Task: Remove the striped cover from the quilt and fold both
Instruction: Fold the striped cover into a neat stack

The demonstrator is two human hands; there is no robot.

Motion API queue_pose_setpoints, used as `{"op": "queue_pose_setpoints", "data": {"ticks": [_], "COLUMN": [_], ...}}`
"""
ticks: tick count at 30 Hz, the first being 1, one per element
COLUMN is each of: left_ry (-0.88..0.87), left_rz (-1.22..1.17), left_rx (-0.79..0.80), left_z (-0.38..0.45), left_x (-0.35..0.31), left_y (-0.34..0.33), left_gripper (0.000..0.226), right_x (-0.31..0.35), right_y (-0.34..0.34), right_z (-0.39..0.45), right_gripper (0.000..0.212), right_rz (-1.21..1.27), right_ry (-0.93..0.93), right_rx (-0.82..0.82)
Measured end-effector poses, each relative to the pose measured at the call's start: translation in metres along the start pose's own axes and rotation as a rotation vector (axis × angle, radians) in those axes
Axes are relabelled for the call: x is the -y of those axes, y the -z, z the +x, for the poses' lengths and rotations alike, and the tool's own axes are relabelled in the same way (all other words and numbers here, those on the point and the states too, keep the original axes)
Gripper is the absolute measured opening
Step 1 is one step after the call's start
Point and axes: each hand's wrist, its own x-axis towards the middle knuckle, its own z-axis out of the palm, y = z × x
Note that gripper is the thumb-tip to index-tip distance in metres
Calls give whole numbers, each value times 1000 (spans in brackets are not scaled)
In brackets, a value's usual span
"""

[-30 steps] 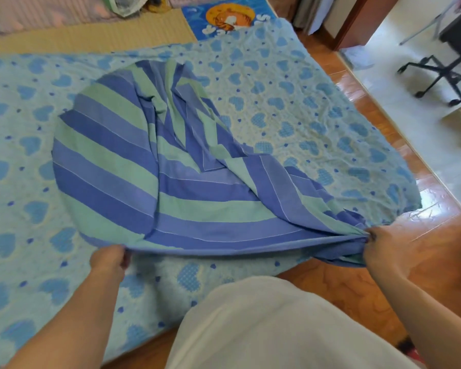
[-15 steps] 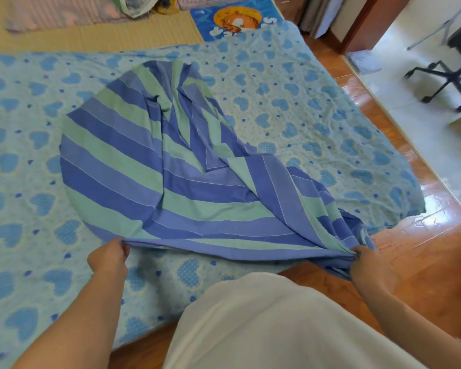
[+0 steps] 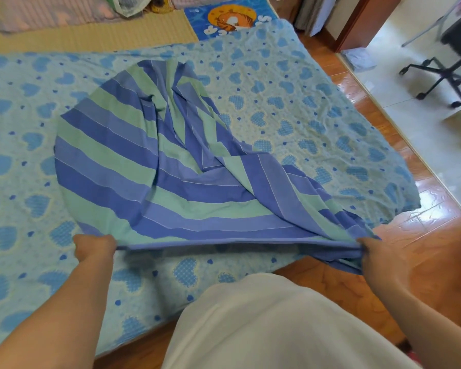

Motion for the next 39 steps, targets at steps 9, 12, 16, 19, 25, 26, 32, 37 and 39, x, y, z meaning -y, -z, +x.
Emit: {"op": "queue_pose_setpoints", "data": {"ticks": [9, 12, 16, 19, 25, 26, 32, 37, 39], "left_ry": [-391, -832, -1536, -1951, -2303, -2279, -2035, -1799, -1679], "left_rz": [658, 517, 528, 536, 1030, 1021, 1251, 1582, 1541], "left_rx": [166, 546, 951, 1096, 929, 953, 734, 450, 337], "left_z": [-34, -140, -296, -352, -360, -356, -268, -167, -137], "left_x": [23, -28, -79, -98, -114, -118, -156, -138, -112], "left_y": [-34, -100, -153, -158, -171, -171, -152, -123, -114], "left_gripper": [26, 11, 21, 39, 21, 18, 18, 6, 22], "right_x": [5, 16, 25, 23, 13, 10, -15, -13, -7], "right_y": [11, 32, 62, 83, 107, 106, 110, 117, 117], "right_z": [-28, -28, -28, -27, -30, -27, -8, 8, 12], "right_gripper": [29, 36, 44, 34, 27, 28, 32, 26, 26], "right_rz": [137, 194, 249, 255, 349, 366, 428, 547, 594], "right_ry": [182, 325, 447, 503, 517, 497, 274, 76, 16], "right_rx": [28, 51, 86, 30, -120, -134, -291, -401, -406]}}
